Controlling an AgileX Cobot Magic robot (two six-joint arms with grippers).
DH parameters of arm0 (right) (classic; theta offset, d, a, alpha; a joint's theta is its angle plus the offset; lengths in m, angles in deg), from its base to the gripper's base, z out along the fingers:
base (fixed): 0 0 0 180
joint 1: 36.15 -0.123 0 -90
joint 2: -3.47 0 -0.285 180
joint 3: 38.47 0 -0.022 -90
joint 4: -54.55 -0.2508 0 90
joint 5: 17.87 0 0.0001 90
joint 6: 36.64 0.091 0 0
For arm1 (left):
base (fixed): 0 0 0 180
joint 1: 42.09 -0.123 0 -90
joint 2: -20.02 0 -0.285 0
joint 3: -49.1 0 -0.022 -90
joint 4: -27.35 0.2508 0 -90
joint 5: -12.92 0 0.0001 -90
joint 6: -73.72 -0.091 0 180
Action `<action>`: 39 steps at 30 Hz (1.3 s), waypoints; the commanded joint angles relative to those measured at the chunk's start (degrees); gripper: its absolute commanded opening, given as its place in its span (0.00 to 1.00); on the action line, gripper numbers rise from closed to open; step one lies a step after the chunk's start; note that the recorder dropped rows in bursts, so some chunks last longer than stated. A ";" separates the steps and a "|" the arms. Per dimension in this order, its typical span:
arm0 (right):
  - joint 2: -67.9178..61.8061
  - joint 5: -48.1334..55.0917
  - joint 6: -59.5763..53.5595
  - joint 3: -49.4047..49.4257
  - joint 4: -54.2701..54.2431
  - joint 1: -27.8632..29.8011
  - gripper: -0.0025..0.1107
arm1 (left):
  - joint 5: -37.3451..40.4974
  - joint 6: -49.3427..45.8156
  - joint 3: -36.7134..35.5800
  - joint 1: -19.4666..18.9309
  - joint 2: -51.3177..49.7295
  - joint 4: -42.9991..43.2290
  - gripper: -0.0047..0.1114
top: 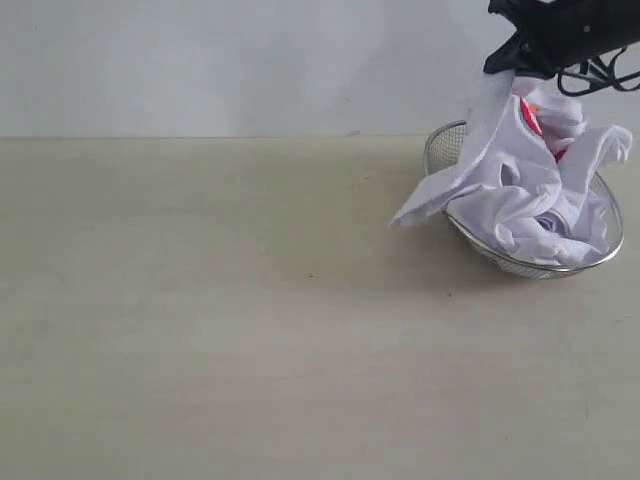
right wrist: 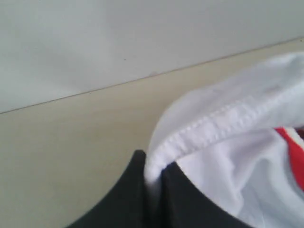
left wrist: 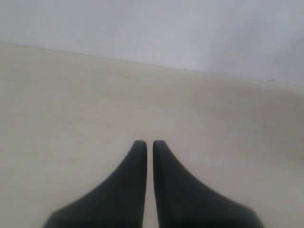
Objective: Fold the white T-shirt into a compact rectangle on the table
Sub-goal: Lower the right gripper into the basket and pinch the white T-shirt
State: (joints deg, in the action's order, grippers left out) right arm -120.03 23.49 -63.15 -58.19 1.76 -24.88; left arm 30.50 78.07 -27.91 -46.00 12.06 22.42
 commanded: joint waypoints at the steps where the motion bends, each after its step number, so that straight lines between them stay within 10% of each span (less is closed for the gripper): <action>1: 2.08 1.94 -0.63 -0.32 0.42 0.14 0.02 | -0.80 0.36 -0.21 -0.16 0.17 0.10 0.08; 18: 0.28 4.85 -2.60 -0.32 2.80 0.14 0.03 | -1.60 0.36 -0.21 -0.16 0.17 0.25 0.08; 27: 0.28 5.71 -2.45 -0.32 3.80 0.14 0.53 | -21.66 5.81 -0.21 -0.16 0.17 -20.47 0.08; 39: 0.28 5.59 -1.12 -0.32 5.48 0.14 0.50 | -24.09 13.78 -0.21 -0.16 0.17 -27.22 0.08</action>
State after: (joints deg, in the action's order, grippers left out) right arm -119.90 28.93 -64.90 -58.28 6.59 -24.88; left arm 4.61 90.60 -27.91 -46.00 12.06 -4.12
